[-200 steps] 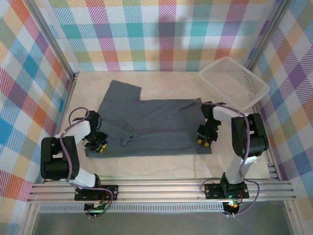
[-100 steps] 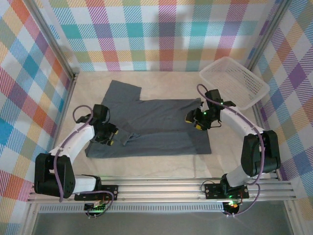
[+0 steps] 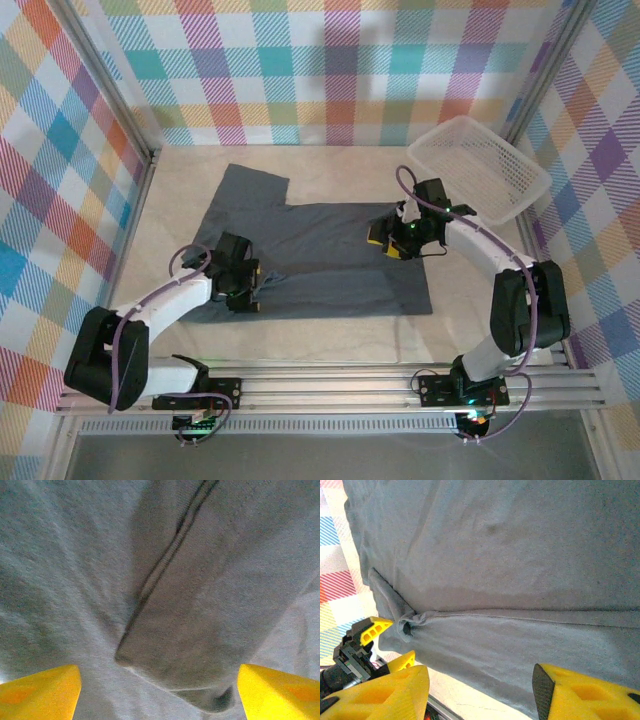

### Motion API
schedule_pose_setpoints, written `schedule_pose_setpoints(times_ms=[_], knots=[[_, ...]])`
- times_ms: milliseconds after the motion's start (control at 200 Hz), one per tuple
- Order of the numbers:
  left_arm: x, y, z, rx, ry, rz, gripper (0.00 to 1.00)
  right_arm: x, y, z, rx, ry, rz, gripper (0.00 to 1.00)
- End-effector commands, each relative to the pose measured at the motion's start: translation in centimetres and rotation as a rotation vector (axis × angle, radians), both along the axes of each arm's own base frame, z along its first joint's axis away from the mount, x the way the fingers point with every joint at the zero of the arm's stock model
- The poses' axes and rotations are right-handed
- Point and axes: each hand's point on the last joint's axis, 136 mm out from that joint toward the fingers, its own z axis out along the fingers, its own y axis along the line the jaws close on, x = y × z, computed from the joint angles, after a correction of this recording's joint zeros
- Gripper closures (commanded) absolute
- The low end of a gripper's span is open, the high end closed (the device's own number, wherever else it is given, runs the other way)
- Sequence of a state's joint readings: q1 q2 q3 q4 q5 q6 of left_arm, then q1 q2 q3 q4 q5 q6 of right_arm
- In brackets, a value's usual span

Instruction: Fold and stack the t-shirts

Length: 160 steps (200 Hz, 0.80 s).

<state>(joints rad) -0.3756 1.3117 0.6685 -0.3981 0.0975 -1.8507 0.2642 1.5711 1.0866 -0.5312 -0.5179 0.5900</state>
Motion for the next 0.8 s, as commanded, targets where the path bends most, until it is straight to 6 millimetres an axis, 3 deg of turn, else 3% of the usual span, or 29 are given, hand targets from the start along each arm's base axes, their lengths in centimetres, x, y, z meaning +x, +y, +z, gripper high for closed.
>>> schedule_pose_setpoints(times_ms=[0,135,260,445,595,695,795], knots=[[1.5,0.2,0.2,0.015,-0.031,0.08,0.19,0.1,0.5,0.1,0.024,0.0,0.018,0.43],[3.3,0.7,0.6,0.079,-0.071,0.063,0.25,0.0,0.6,0.0,0.026,0.003,0.023,0.43],[4.9,0.6,0.5,0.134,-0.067,-0.019,0.38,-0.2,0.5,-0.1,0.022,0.007,0.025,0.43],[8.9,0.6,2.2,0.249,-0.139,-0.177,0.56,-0.5,0.4,0.0,0.02,0.009,0.026,0.43],[12.3,-1.6,2.5,0.288,-0.159,-0.389,0.83,-0.7,0.3,-0.1,0.016,0.015,0.025,0.43],[13.2,-3.0,2.0,0.28,-0.138,-0.506,0.92,-0.6,0.2,0.0,0.011,0.012,0.025,0.43],[12.8,-2.5,2.6,0.319,-0.081,-0.557,0.92,-0.6,0.1,0.0,0.008,0.013,0.026,0.43]])
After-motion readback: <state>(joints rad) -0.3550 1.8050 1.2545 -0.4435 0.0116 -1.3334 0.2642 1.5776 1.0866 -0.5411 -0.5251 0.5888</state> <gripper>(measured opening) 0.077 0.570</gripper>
